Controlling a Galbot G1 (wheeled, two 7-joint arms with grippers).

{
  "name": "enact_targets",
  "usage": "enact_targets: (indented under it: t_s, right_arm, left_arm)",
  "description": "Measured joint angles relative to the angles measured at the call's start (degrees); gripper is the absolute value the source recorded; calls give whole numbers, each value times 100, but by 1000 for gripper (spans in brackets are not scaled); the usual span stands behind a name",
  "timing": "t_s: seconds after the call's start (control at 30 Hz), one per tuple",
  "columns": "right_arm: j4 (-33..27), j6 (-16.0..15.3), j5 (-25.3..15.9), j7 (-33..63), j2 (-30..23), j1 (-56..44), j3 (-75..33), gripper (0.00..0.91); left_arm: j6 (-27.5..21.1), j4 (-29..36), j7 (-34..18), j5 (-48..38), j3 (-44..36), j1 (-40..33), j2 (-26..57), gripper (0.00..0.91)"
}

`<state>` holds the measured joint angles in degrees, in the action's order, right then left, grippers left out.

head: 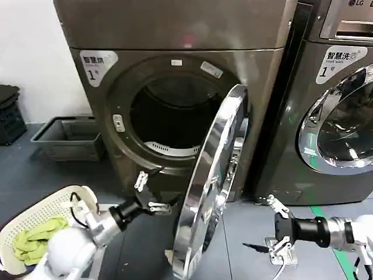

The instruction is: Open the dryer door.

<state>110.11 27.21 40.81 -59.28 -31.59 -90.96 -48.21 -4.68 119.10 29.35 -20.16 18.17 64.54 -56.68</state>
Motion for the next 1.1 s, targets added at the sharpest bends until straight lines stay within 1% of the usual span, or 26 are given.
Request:
enact_targets:
  t_s: [0.3, 0.5, 0.63, 0.83, 0.93, 1.1]
  right_arm:
    - [-476, 459, 24, 155, -443, -740, -1021, 907]
    - [-834, 700, 41, 309, -816, -1192, -1651, 907]
    - [-1050, 767, 122, 391, -1061, -1416, -2043, 907]
    - [-1291, 828, 106, 579, -1437, -1677, -2589, 907]
    - [-1428, 828, -18, 826, -1609, -1738, -2834, 907]
    - [-1667, 798, -384, 1438, -1875, -1762, -3188, 907]
  left_arm:
    - [-4, -182, -9, 11, -631, -404, -66, 907]
    - [1, -322, -2, 18, -1102, -756, -153, 907]
    - [9, -407, -2, 21, -1413, -995, -214, 907]
    - [12, -523, -15, 38, -1865, -1312, -307, 907]
    - [13, -582, -25, 45, -2075, -1451, -376, 907]
    - [31, -701, -44, 65, -2343, -1672, -471, 907]
